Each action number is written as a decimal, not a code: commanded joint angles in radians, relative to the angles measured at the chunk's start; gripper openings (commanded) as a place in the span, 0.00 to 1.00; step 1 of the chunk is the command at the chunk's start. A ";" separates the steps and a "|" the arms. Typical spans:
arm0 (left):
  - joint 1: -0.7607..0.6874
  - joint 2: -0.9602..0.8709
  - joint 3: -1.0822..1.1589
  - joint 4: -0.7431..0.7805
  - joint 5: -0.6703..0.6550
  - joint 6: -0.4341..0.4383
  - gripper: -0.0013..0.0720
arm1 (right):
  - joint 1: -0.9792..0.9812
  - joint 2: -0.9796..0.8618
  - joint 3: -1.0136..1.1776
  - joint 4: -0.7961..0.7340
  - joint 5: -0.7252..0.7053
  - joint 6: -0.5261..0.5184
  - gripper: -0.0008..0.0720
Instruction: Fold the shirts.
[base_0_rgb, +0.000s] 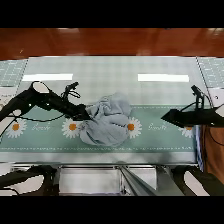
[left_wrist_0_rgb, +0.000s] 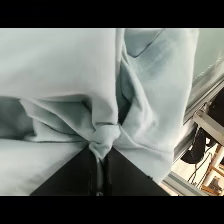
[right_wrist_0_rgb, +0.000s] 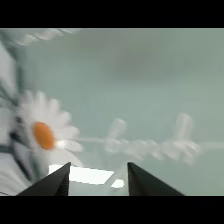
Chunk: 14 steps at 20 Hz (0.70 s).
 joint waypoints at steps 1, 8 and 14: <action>0.045 0.035 0.006 0.002 -0.023 0.019 0.06 | 0.032 -0.236 0.010 0.360 -0.072 -0.192 0.57; 0.050 0.037 0.006 0.002 -0.027 0.018 0.06 | 0.290 -0.599 0.248 0.387 -0.089 -0.209 0.57; 0.050 0.037 0.006 0.001 -0.026 0.018 0.06 | 0.344 -0.699 0.378 0.385 -0.082 -0.187 0.57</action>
